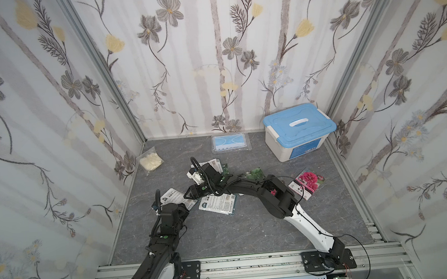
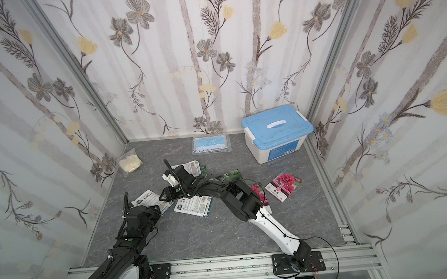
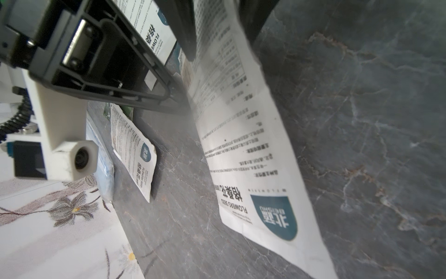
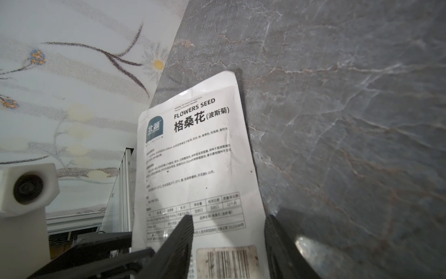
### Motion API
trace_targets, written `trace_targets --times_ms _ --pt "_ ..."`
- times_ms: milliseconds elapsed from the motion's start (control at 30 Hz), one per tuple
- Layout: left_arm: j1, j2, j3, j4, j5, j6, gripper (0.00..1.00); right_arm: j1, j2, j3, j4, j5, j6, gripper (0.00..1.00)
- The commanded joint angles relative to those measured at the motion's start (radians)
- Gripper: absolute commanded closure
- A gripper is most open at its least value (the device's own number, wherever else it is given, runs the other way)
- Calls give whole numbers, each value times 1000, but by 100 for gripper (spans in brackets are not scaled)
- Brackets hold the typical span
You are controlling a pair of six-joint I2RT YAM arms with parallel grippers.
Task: Arrange the seed packets in a row
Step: Pick up the seed packet from the center of the board.
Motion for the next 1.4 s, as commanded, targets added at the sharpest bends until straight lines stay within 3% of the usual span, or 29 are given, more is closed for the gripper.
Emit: trace_targets --times_ms 0,133,233,533,767,933,1200,1367 --pt "1 -8 4 11 -3 14 78 1 14 -2 -64 1 15 49" --pt "-1 -24 17 -31 -8 17 94 -8 -6 -15 -63 27 6 51" --pt "-1 -55 36 -83 -11 19 100 -35 -67 -100 22 39 20 50" --pt "0 -86 167 -281 -27 23 100 -124 -339 -401 288 121 -55 43" --pt "0 82 358 -438 26 25 100 -144 -556 -780 607 269 -176 39" --pt "-1 193 462 -482 96 23 100 -84 -648 -1017 880 348 -318 36" --pt "-5 301 572 -545 149 34 100 55 -615 -1088 1092 441 -486 38" --pt "-16 310 587 -555 150 34 100 88 -562 -1041 1107 469 -542 40"
